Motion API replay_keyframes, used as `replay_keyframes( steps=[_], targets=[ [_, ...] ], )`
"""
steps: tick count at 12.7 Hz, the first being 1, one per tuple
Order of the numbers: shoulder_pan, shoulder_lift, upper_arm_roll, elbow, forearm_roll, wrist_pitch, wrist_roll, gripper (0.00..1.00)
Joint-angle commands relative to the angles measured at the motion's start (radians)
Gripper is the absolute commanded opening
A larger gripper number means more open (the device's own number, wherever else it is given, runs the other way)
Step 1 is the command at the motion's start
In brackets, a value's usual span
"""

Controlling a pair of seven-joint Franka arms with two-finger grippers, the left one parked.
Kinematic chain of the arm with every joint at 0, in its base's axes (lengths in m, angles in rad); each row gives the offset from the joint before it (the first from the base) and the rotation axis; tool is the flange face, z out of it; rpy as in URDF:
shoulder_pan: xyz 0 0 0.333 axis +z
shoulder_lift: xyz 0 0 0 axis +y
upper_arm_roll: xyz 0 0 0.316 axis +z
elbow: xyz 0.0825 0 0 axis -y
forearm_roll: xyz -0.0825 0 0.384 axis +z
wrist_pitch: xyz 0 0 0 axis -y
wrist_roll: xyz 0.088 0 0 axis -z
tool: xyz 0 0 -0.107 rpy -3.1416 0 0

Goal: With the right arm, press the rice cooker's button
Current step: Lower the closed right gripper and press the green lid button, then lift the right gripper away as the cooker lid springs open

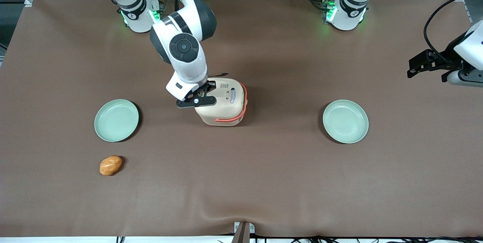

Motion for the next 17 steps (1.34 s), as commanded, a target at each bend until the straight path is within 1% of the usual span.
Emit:
replay_keyframes(
  steps=[1,12,17],
  targets=[
    [0.012,-0.004,-0.011,-0.017,0.007,0.012,0.017,0.0],
    [0.038,0.036,-0.011,-0.017,0.01,0.064,0.074,0.0],
    [0.035,0.036,-0.012,-0.003,0.011,0.046,0.074,0.0]
  ],
)
